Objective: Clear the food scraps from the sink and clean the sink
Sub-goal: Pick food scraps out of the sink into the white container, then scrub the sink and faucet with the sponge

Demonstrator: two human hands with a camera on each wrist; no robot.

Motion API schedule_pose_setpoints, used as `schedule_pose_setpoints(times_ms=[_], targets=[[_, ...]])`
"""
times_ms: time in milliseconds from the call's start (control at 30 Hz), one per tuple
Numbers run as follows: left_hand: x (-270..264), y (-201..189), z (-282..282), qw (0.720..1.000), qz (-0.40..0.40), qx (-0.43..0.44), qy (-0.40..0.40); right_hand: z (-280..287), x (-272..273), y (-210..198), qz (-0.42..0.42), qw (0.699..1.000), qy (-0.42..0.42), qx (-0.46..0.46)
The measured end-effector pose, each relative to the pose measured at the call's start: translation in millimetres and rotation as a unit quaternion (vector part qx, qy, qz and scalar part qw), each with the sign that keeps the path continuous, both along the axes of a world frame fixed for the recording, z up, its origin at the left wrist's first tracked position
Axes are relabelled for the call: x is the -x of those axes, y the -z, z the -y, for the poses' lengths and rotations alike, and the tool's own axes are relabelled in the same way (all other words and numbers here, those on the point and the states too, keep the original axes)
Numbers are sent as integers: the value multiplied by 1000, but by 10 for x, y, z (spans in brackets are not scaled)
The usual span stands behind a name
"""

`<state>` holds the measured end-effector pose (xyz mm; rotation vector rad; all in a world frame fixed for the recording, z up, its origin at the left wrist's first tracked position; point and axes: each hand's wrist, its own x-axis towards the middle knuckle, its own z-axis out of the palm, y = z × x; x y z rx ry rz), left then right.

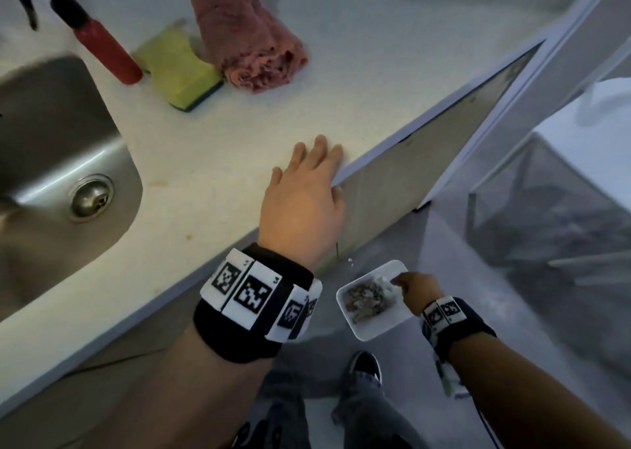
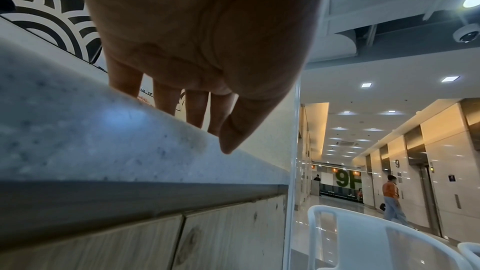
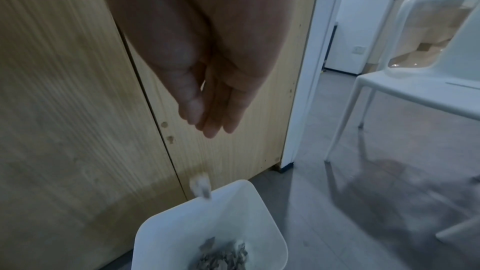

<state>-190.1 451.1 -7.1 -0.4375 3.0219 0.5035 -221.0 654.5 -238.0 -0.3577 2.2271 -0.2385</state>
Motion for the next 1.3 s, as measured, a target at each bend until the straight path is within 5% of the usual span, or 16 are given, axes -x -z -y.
schedule_pose_setpoints(times_ms=[300,500,1000,1300], targets=[[-42,81,-15,1000,-6,-15,-17,-31,-54,88,-17,993,108,43],[-50,82,22,1000,-1,-14,-9,118,-24,-233,-26,994,53,94],[-519,-645,695,987,17,-82,-135,1318,222,-2728,-96,944,-171,265],[-989,-895,1805,961,-46,-150,-226,2658,420,-3273,-193,914,-151,324]])
